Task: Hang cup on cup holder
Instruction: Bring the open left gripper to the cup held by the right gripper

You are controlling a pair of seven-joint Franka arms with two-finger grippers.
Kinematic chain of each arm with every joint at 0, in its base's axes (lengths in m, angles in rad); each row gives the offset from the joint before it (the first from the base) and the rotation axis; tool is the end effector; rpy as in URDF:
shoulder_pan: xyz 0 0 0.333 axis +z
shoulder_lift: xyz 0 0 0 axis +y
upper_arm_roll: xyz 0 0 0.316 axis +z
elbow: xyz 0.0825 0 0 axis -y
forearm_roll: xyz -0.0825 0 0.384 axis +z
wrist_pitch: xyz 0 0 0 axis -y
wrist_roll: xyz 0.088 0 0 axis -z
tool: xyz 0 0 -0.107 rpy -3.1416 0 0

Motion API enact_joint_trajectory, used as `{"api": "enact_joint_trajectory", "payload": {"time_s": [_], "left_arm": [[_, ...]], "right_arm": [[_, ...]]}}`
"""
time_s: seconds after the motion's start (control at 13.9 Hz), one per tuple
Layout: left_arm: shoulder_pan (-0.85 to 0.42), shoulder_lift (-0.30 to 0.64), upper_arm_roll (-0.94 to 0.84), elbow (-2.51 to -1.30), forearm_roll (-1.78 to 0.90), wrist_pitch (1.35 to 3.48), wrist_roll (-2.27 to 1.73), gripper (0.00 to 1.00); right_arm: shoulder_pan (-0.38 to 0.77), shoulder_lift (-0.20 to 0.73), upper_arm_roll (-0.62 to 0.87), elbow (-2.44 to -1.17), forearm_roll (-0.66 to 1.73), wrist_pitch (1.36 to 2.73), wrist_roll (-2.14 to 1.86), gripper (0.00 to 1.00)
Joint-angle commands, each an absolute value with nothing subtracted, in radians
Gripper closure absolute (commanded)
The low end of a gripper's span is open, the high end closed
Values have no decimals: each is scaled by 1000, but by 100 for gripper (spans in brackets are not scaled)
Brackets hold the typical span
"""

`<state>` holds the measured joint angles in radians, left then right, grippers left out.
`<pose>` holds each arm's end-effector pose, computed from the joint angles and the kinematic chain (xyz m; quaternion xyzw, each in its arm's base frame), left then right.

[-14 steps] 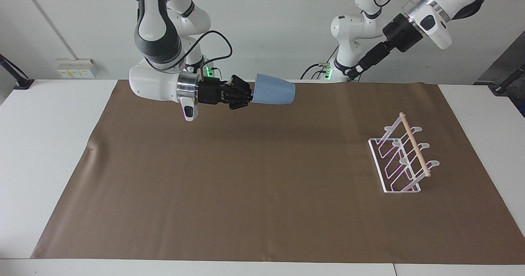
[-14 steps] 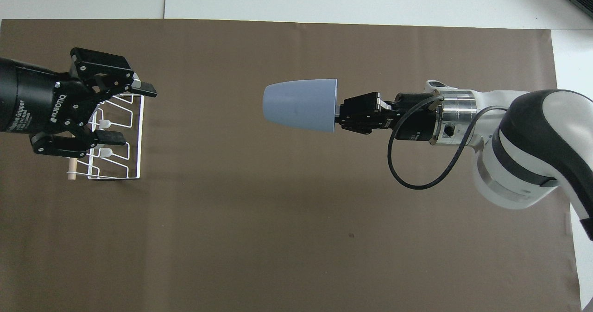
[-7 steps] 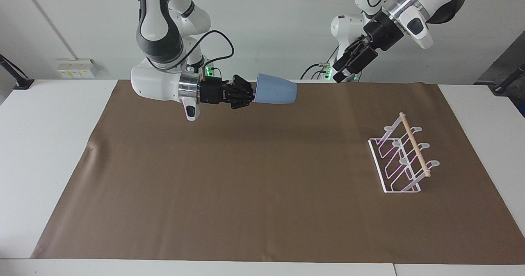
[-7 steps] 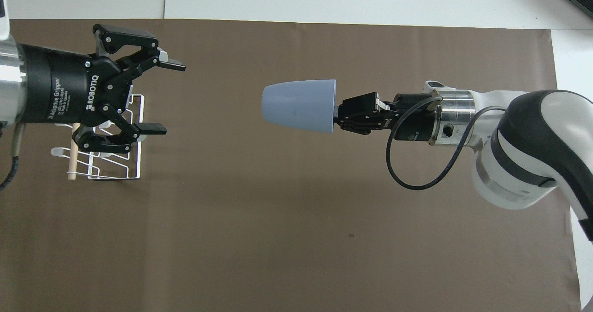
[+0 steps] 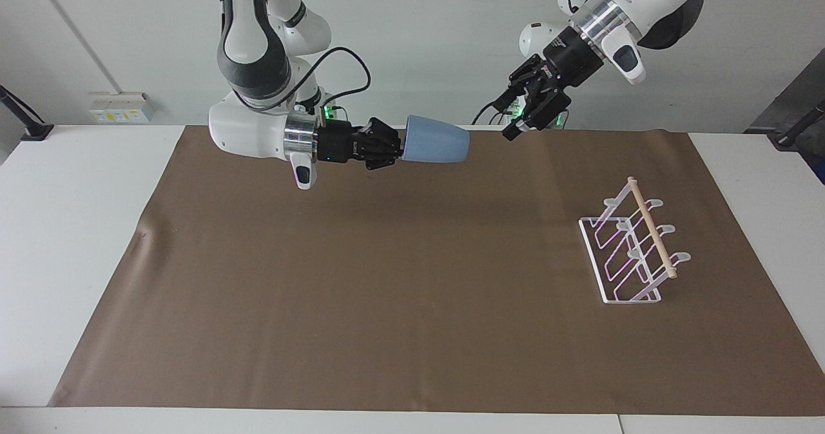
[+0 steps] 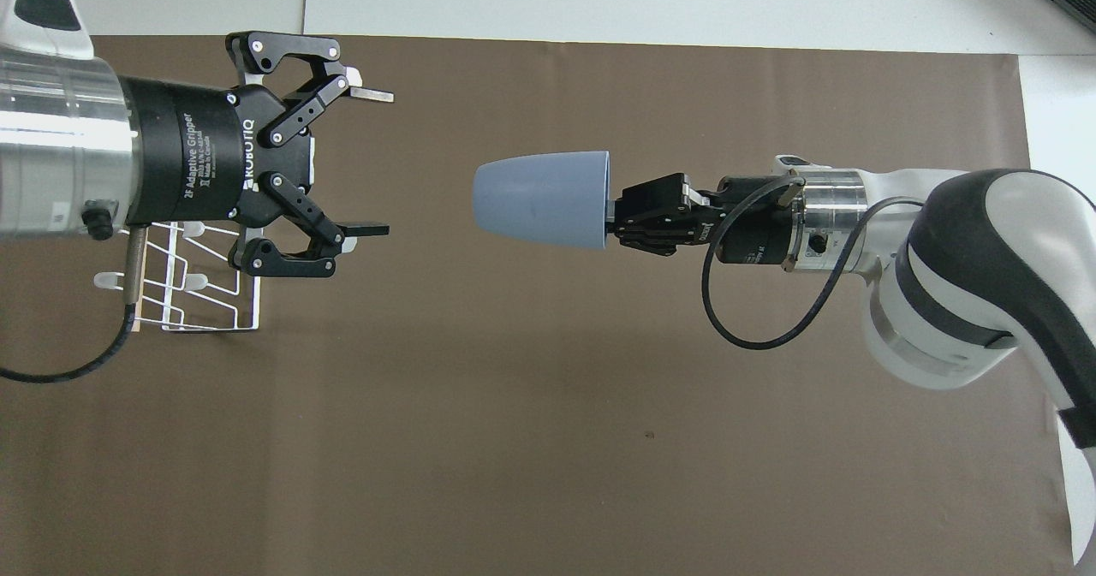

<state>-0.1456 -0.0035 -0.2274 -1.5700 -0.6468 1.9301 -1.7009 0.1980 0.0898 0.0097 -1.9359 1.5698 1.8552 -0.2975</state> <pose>0.5298 -0.2524 0.6786 0.7000 0.6189 -0.1817 0.3065 0.5657 0.1988 0.4954 -0.7461 0.0711 0.0307 0.6614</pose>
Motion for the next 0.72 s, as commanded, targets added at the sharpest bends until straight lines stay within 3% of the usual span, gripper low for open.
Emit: {"api": "enact_joint_trajectory", "payload": {"time_s": [0.0,0.65], "left_arm": [[-193,28,-216,-1574,-649,1948,-1804,0],[-255,40,-218,-1615,-660,1957,-1951,0]], "right_arm": [[204,63,14,-1960,1594,1884,-281,100],[204,64,14,-1960,1588,1884,-281,100]]}}
